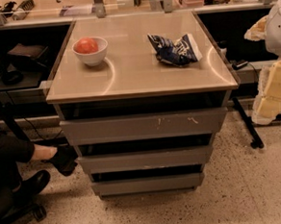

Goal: Open middle drawer

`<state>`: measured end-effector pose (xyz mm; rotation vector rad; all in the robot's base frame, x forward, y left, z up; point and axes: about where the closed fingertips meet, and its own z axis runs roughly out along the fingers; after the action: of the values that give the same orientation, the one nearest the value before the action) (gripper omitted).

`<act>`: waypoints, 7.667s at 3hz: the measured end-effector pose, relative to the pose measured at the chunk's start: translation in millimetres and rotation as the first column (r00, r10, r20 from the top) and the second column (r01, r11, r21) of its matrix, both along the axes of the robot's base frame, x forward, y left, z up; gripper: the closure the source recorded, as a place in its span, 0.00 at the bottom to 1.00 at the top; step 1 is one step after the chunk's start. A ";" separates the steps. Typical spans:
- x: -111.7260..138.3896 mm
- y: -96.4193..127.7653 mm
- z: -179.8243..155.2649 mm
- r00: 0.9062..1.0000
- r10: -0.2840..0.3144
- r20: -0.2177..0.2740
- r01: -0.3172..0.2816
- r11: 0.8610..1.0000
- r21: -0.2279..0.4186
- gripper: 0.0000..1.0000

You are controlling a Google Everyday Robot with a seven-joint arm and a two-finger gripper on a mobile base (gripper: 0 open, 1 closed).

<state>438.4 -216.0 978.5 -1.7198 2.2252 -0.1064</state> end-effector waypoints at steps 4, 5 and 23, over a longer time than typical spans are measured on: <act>-0.3 48.5 -184.0 0.990 0.057 -0.126 -0.026 0.973 0.231 0.00; 8.4 83.3 -284.6 0.986 0.070 -0.153 -0.022 0.955 0.296 0.00; 196.6 94.6 -566.6 0.978 -0.191 -0.081 0.207 0.921 0.329 0.19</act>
Offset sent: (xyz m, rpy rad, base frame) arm -0.0012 0.0053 -0.0471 0.0483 0.0125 0.0142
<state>635.0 -121.4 411.9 -1.3264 2.2869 0.2573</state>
